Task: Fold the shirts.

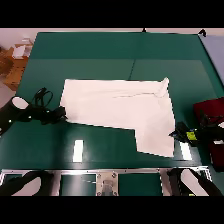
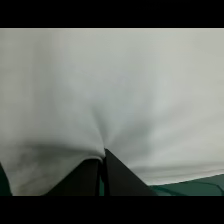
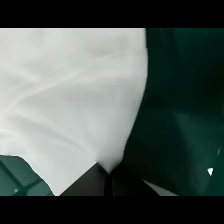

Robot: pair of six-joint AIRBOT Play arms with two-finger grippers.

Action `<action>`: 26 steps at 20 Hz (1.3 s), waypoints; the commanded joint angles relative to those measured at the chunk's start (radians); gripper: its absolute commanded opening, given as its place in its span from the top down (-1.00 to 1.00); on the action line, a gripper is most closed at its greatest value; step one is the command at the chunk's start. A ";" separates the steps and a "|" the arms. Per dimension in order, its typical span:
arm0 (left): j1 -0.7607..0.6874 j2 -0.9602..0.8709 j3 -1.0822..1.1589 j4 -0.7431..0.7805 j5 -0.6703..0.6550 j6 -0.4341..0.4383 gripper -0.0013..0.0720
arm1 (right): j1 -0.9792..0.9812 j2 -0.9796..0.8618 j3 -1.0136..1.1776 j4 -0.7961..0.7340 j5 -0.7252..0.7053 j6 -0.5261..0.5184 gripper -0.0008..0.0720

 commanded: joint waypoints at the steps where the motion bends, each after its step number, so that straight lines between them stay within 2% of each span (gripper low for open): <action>1: 0.004 0.106 0.003 0.118 -0.107 -0.063 0.90 | 0.001 0.066 0.030 -0.074 0.091 0.058 0.93; 4: 0.004 0.113 0.004 0.121 -0.147 -0.062 0.90 | 0.001 0.105 0.068 -0.048 0.099 0.061 0.93; 6: 0.004 0.112 0.022 0.116 -0.132 -0.062 0.90 | 0.006 0.106 0.124 0.036 0.095 0.037 0.93; 8: 0.004 0.112 0.069 0.111 -0.099 -0.056 0.90 | 0.027 0.099 0.196 0.146 0.045 0.019 0.93; 11: 0.004 0.072 0.171 0.080 -0.041 -0.037 0.90 | 0.112 0.030 0.320 0.226 -0.061 0.020 0.93; 14: 0.004 -0.072 0.305 0.002 -0.020 0.010 0.90 | 0.193 -0.115 0.441 0.231 -0.140 0.043 0.93; 17: 0.004 -0.257 0.467 -0.024 0.010 0.017 0.90 | 0.236 -0.277 0.539 0.239 -0.228 0.050 0.93; 19: 0.002 -0.393 0.570 -0.096 0.025 0.062 0.90 | 0.263 -0.392 0.597 0.257 -0.295 0.049 0.93; 23: -0.019 -0.621 0.716 -0.175 0.112 0.110 0.87 | 0.309 -0.604 0.695 0.257 -0.438 0.049 0.93; 24: -0.020 -0.650 0.735 -0.182 0.125 0.109 0.05 | 0.308 -0.643 0.716 0.257 -0.443 0.049 0.84; 25: -0.016 -0.657 0.746 -0.187 0.127 0.109 -0.89 | 0.301 -0.671 0.741 0.256 -0.440 0.047 0.20; 26: -0.004 -0.654 0.762 -0.187 0.108 0.111 -0.99 | 0.283 -0.677 0.763 0.255 -0.434 0.029 -0.55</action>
